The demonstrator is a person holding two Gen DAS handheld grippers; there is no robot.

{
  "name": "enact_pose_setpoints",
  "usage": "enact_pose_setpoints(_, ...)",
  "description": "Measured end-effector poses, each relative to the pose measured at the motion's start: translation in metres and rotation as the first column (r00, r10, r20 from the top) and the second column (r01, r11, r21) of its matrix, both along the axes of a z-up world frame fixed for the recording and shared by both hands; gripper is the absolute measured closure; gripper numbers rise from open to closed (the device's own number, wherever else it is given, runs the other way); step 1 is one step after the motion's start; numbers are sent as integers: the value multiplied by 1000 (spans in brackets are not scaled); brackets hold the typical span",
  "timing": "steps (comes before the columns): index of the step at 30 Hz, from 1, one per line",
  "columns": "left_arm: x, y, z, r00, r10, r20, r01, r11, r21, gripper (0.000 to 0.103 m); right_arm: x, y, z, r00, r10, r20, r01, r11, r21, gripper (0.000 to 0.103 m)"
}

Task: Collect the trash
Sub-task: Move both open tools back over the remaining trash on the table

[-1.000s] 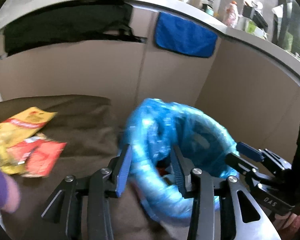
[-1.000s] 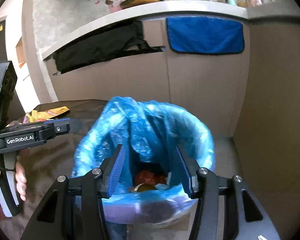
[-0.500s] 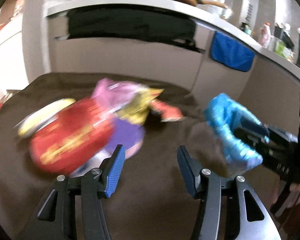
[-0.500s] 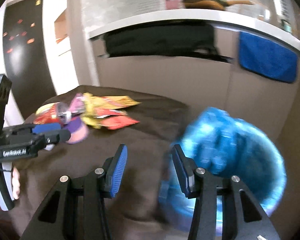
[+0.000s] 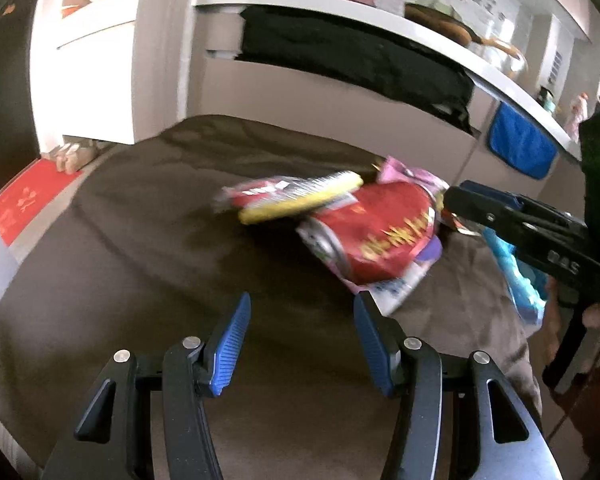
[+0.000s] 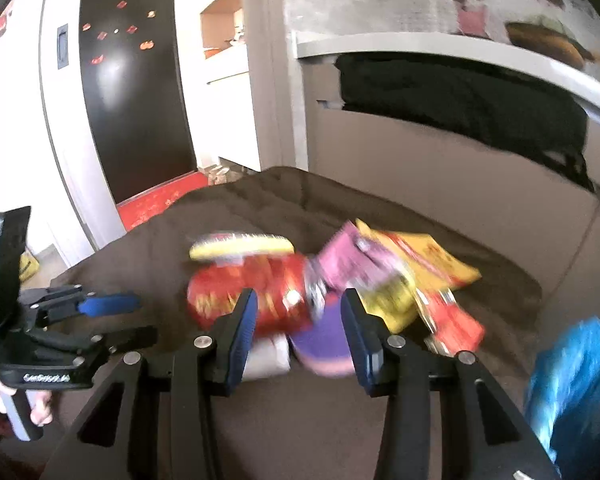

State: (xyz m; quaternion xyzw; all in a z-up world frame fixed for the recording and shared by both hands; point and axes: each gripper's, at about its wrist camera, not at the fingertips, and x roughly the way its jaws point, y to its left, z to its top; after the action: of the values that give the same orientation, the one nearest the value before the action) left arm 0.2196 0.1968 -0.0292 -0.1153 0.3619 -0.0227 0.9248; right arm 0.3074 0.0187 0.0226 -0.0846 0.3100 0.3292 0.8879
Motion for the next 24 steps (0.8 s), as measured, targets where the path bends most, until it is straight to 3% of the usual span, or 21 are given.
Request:
enact_pose_setpoints(3,1,15,1,1000,12,7,-12,1000,-19,48,11,14,-1,1000,-10,3,10,1000,-29,62)
enact_pose_setpoints(6,5,21,2,1000,7,12,-6,999,-44,48,25,26,-15,999,-16,-47,12,995,-96,68)
enact_pose_setpoints(8,8,22,2,1000,-2,17,3,998,-62,48,22,22,-20,997,0,-78,-7,996,-89,69)
enact_pose_setpoints(13,21,8,7,998,-46,31,48,996,-74,48,0,-4,-29,998,-4,-67,-5,992,-128,69)
enact_pose_setpoints(17,35,-11,14,993,-107,44,110,991,-80,48,-6,-37,-48,992,-86,-94,66,979,-191,70)
enact_pose_setpoints(19,41,-19,19,989,-134,59,139,987,-79,48,-9,-66,-56,981,-132,-141,109,981,-158,70)
enact_pose_setpoints(24,69,-32,30,975,-206,84,210,977,-43,48,-17,-93,-59,976,-157,-154,139,983,-117,70)
